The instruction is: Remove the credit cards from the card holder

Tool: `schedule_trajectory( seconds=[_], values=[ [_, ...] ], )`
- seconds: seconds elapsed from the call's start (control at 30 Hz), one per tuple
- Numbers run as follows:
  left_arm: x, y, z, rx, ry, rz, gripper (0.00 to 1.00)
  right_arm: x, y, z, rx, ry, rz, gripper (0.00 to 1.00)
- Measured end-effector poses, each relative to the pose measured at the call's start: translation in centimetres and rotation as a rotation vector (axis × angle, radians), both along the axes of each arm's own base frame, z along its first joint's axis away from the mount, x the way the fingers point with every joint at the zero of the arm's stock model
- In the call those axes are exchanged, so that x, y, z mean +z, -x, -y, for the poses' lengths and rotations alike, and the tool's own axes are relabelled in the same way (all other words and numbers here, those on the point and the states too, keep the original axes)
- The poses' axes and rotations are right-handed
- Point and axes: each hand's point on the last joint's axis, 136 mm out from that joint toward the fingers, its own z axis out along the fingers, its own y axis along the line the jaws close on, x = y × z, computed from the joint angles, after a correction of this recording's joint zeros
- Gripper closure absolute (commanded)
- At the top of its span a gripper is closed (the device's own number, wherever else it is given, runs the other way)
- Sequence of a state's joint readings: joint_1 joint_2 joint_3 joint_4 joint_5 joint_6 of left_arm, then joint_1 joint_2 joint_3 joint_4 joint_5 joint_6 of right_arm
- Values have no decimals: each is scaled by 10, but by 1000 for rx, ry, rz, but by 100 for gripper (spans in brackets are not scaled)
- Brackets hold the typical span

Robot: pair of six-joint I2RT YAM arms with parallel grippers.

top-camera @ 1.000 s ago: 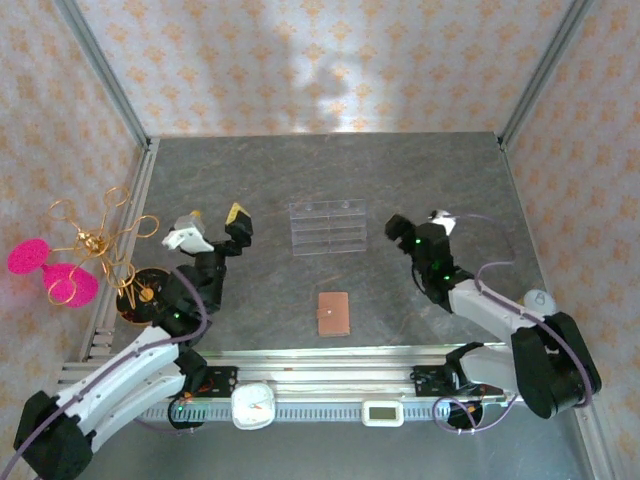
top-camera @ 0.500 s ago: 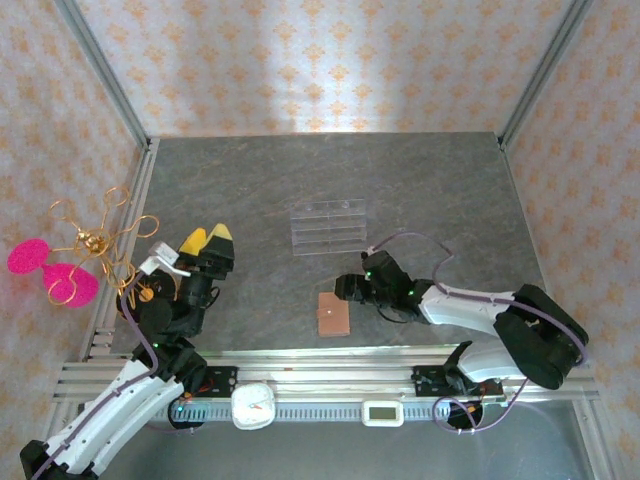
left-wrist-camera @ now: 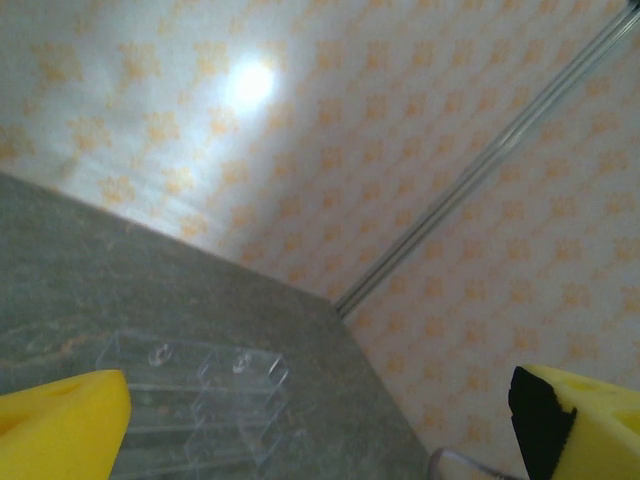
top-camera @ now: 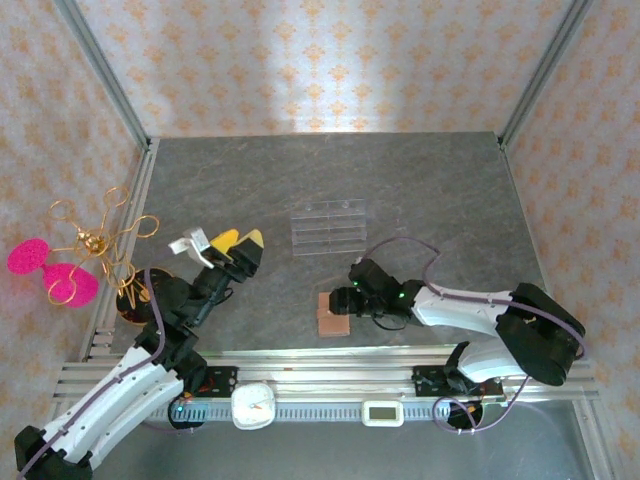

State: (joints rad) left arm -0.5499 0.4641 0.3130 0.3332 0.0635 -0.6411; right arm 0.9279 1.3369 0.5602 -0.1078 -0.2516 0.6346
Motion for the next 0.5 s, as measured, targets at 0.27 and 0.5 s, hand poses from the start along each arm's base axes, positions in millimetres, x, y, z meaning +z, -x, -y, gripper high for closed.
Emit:
schedule_trajectory(
  seconds=[0.27,0.5],
  values=[
    [1,-8,11,-28,-64,-77,1,20,18,-16,1,102,55,0],
    [-8,-9,11,-30,-90,-105,1,-7,32,-24,39,246,47,0]
  ],
)
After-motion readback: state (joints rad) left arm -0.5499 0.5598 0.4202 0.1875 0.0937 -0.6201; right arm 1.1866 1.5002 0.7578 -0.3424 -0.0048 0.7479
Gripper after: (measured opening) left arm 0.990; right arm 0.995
